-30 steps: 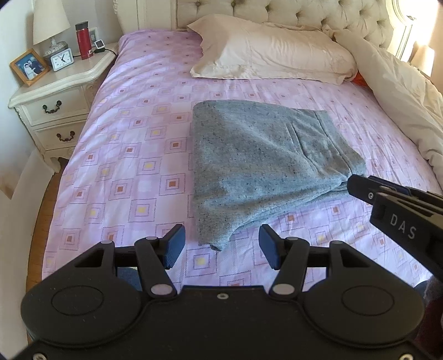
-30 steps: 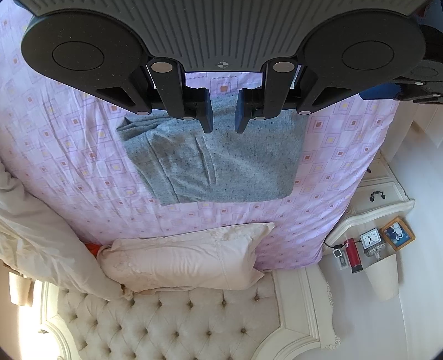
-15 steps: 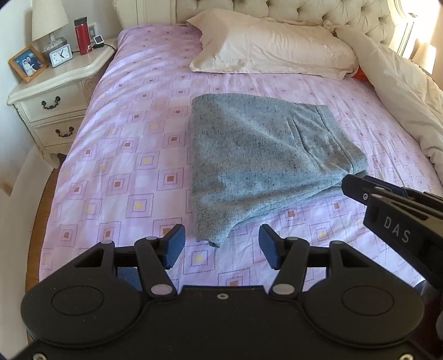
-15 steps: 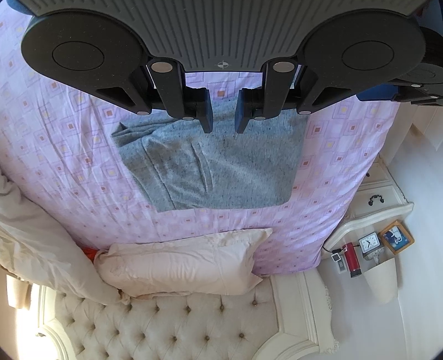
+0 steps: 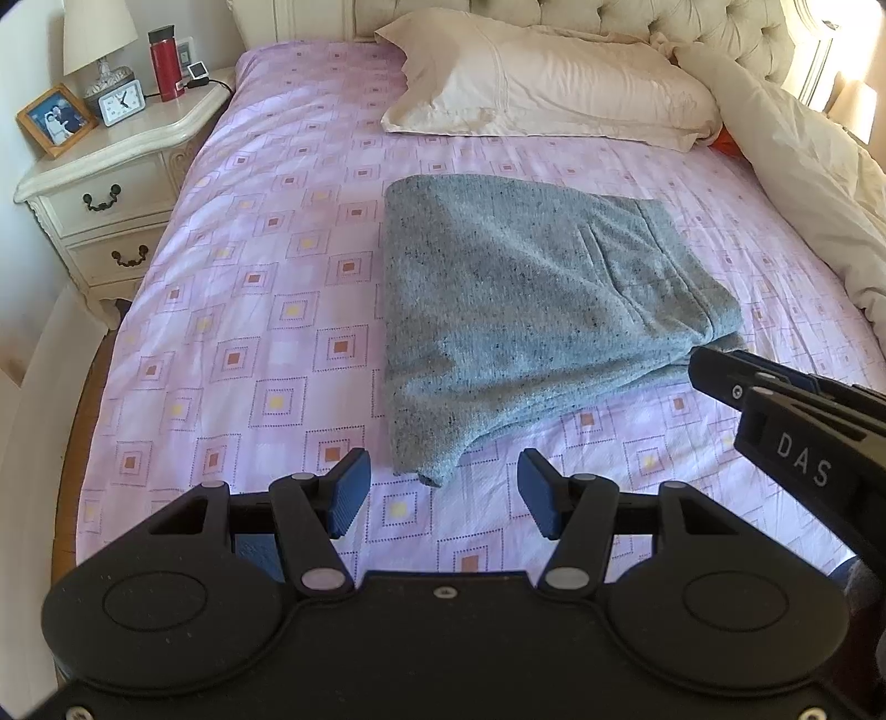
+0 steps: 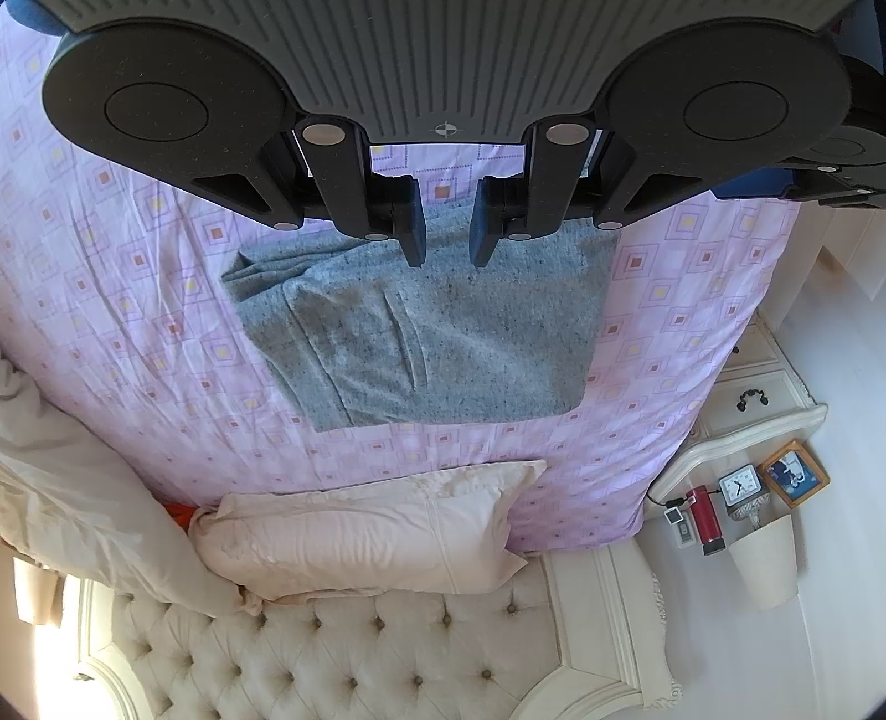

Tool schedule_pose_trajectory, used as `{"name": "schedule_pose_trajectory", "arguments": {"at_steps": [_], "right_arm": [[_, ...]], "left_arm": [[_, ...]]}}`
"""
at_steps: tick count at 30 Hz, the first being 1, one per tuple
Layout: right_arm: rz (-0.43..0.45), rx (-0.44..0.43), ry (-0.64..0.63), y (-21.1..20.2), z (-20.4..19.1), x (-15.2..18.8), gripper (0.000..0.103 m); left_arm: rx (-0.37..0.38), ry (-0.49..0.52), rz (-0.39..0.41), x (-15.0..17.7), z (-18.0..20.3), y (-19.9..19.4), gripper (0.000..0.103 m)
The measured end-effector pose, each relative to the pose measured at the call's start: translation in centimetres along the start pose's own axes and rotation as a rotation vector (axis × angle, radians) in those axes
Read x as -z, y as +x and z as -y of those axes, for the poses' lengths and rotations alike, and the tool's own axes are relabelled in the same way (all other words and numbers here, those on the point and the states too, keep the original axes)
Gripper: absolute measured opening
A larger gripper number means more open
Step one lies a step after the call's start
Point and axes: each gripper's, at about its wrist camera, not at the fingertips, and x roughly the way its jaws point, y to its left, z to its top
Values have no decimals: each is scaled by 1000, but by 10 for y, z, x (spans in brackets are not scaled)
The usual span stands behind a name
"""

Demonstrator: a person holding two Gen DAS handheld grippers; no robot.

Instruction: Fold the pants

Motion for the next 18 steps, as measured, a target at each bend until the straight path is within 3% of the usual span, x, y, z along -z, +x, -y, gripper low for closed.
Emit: {"name": "schedule_pose_trajectory", "arguments": {"at_steps": [18], "right_arm": [[-7,-8,2,2,-4,2,17]], "left_arm": [[-6,2,6,1,1,1,62]]}}
